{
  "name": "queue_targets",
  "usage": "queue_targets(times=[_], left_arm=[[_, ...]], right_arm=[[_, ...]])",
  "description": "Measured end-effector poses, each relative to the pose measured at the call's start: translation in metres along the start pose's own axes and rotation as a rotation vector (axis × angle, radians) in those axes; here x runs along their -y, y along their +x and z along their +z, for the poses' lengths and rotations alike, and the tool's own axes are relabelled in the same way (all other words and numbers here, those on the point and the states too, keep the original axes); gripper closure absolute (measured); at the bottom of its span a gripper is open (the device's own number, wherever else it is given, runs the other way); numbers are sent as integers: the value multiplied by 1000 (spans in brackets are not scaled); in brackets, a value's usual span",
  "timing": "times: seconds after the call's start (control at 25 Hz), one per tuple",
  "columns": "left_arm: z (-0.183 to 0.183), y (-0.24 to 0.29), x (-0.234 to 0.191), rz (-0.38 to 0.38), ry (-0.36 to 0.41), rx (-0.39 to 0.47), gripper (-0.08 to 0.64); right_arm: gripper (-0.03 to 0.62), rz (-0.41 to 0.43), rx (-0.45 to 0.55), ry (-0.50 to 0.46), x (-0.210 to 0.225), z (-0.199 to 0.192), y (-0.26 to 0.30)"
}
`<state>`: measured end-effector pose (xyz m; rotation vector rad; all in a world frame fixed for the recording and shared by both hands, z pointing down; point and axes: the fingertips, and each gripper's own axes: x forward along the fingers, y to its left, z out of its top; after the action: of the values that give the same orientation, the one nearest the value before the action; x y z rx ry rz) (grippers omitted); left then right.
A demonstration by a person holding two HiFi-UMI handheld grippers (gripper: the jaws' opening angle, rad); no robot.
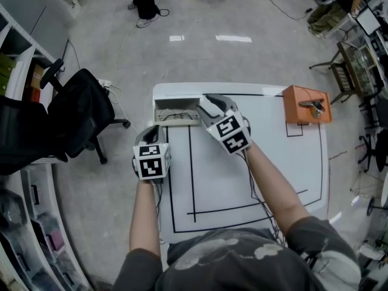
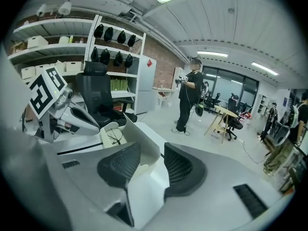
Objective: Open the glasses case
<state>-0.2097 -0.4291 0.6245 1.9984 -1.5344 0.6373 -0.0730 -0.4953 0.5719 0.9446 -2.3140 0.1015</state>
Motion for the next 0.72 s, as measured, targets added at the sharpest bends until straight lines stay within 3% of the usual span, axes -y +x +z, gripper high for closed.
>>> queue_targets(times=[0.24,0.48,0.72], left_arm=[[15,-30,15,12,23,44,558],[17,-70,40,25,29,83,558],[11,-112,70,41,43,105,558]], right_arm=[[485,-11,11,42,-7,-3,-34],[591,-6,61,105,-13,3,-85],[592,8,89,100,-25,-2,-133]])
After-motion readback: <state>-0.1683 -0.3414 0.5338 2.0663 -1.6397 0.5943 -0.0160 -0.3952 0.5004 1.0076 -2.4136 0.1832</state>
